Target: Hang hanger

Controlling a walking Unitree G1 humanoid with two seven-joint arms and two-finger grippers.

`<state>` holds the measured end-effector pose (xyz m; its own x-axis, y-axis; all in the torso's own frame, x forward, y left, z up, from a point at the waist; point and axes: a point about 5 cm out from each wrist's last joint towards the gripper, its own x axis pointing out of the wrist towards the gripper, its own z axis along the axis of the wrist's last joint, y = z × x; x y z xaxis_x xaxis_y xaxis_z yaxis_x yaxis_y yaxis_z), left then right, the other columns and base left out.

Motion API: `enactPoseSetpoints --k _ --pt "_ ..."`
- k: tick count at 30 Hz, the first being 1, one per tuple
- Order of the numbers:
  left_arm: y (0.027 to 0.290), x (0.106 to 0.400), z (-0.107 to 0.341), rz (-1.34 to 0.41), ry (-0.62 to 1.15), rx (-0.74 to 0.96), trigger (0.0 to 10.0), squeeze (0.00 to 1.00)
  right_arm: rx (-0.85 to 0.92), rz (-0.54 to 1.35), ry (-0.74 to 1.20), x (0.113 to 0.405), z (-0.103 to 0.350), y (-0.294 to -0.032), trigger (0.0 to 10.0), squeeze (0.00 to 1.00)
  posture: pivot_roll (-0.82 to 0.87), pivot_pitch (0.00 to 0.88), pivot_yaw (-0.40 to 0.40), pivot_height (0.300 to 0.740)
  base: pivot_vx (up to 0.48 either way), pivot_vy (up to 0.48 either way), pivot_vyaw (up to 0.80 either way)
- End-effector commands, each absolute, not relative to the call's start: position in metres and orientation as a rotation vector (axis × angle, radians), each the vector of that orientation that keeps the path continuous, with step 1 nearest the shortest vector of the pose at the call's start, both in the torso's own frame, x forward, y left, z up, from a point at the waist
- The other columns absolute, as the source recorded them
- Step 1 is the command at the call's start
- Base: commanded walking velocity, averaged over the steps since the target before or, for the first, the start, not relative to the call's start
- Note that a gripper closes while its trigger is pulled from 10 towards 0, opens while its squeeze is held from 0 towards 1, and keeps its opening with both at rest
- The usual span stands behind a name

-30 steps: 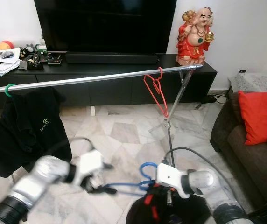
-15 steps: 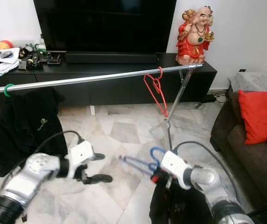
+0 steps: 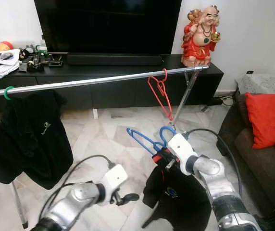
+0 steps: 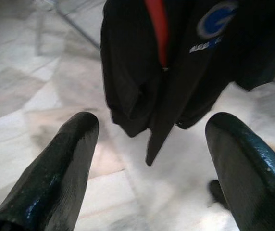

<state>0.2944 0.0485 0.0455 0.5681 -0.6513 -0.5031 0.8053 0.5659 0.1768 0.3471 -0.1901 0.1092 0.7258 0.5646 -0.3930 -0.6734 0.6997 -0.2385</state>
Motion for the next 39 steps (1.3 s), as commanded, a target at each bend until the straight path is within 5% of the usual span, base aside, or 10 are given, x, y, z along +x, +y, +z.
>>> enactPoseSetpoints --k 1,14,39 --pt "0.038 0.3 0.046 -0.859 0.388 0.487 10.0 0.0 -0.362 0.703 0.226 0.352 0.13 -0.186 0.0 0.0 -0.06 0.0 -0.054 0.74 0.0 0.0 0.0" --pt "0.003 0.293 0.034 -0.89 0.24 0.824 10.0 0.0 -0.351 0.777 0.175 0.34 0.149 -0.158 0.0 0.0 -0.08 0.0 -0.064 0.74 0.0 0.0 0.0" --pt "0.007 0.301 0.032 -0.785 0.161 0.989 10.0 0.0 -0.323 0.85 0.112 0.313 0.189 -0.134 0.0 0.0 -0.11 0.0 -0.061 0.74 0.0 0.0 0.0"
